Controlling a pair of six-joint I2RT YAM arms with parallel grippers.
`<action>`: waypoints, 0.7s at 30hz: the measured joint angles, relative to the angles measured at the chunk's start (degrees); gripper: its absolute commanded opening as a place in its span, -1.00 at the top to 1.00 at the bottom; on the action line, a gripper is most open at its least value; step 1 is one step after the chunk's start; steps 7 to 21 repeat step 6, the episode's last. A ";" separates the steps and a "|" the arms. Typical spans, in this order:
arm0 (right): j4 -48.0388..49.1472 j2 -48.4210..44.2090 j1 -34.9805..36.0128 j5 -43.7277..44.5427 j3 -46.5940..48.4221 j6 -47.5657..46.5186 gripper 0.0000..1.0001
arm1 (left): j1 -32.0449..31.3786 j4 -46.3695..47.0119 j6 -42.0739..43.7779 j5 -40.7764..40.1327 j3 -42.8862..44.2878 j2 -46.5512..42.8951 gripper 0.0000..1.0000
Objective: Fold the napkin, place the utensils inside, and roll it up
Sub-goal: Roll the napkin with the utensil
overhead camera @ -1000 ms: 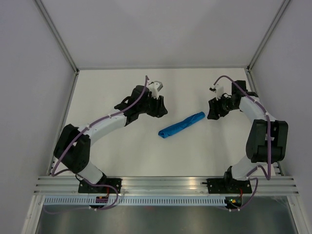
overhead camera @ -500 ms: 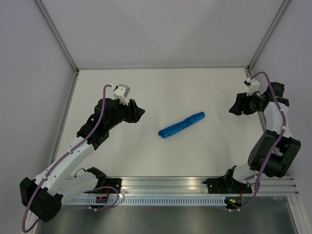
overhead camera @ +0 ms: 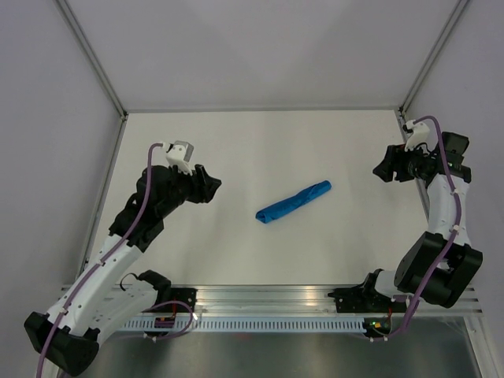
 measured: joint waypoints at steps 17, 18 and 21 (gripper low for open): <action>0.68 -0.02 -0.22 0.02 -1.11 0.61 -0.45 | 0.02 -0.57 0.00 0.42 0.00 0.17 -0.20; 0.68 -0.02 -0.22 0.02 -1.11 0.61 -0.45 | 0.02 -0.57 0.00 0.42 0.00 0.17 -0.20; 0.68 -0.02 -0.22 0.02 -1.11 0.61 -0.45 | 0.02 -0.57 0.00 0.42 0.00 0.17 -0.20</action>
